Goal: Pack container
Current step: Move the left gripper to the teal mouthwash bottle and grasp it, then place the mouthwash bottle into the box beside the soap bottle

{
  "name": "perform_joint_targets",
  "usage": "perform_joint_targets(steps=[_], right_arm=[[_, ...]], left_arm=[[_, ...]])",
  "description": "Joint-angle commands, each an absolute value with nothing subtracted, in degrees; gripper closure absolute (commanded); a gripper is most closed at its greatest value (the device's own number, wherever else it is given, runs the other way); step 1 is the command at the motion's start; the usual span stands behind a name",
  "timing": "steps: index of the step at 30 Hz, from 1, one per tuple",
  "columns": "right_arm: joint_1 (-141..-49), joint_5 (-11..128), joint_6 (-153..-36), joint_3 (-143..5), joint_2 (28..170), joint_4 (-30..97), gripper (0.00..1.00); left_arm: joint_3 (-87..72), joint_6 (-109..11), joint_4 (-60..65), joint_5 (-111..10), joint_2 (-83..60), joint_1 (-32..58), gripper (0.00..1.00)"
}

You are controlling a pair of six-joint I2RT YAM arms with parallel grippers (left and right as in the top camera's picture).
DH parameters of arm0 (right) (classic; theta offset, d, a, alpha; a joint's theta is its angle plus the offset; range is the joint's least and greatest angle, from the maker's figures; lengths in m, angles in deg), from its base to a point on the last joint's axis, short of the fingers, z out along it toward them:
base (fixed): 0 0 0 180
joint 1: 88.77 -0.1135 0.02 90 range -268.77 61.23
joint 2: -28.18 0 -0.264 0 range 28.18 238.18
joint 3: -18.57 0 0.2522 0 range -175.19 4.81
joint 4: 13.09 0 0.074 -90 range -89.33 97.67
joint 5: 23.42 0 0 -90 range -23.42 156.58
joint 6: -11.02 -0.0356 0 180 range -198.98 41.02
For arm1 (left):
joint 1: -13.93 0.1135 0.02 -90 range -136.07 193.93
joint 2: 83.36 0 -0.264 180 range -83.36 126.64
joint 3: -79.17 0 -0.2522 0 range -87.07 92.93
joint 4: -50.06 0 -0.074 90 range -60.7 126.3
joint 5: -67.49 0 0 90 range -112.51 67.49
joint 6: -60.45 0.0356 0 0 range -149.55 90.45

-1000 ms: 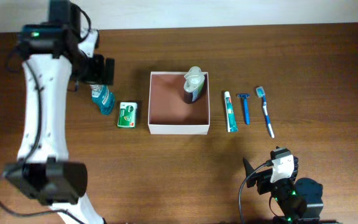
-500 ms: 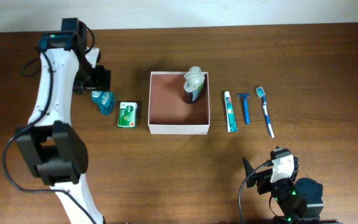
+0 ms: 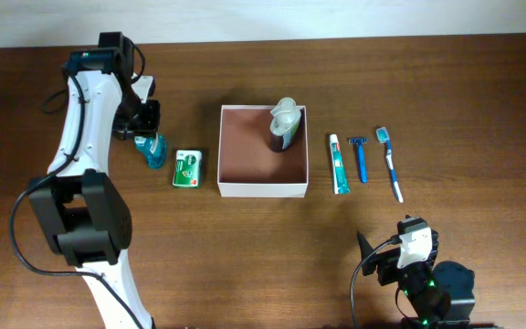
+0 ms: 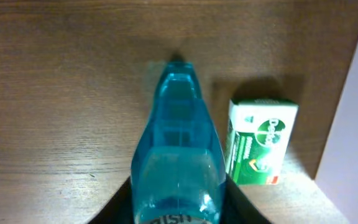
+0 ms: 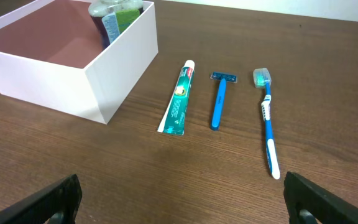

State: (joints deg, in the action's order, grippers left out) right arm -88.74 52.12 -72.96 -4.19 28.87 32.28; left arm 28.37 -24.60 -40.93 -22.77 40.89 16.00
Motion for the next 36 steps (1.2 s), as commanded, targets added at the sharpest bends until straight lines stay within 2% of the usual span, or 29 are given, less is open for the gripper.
perform_joint_targets(steps=[1,4,11,16,23,30,36], right_arm=[[-88.32,52.41,-73.48,-3.86,28.43,32.33,0.01],[-88.32,52.41,-73.48,-3.86,28.43,32.33,0.01],[-88.32,52.41,-73.48,-3.86,28.43,32.33,0.01],[-88.32,52.41,-73.48,-3.86,28.43,32.35,0.01],[-88.32,52.41,-73.48,-3.86,28.43,32.33,0.01],[-88.32,52.41,-73.48,-3.86,28.43,32.33,0.01],[-88.32,52.41,-73.48,-3.86,28.43,32.35,0.01]], left_arm=[[29.90,-24.07,-43.27,-23.25,40.91,15.95,0.84],[34.99,-24.12,-47.97,-23.90,40.80,15.82,0.91],[60.08,-25.76,-60.41,-30.83,39.82,11.82,0.90],[68.26,-27.40,-60.08,-33.63,37.41,4.37,0.89],[64.91,-30.32,-59.64,-27.11,39.99,-6.49,0.88],[57.48,-30.98,-51.16,-26.76,46.70,-10.62,0.87],[56.78,-31.72,-46.85,-27.22,53.46,-12.57,0.79]])
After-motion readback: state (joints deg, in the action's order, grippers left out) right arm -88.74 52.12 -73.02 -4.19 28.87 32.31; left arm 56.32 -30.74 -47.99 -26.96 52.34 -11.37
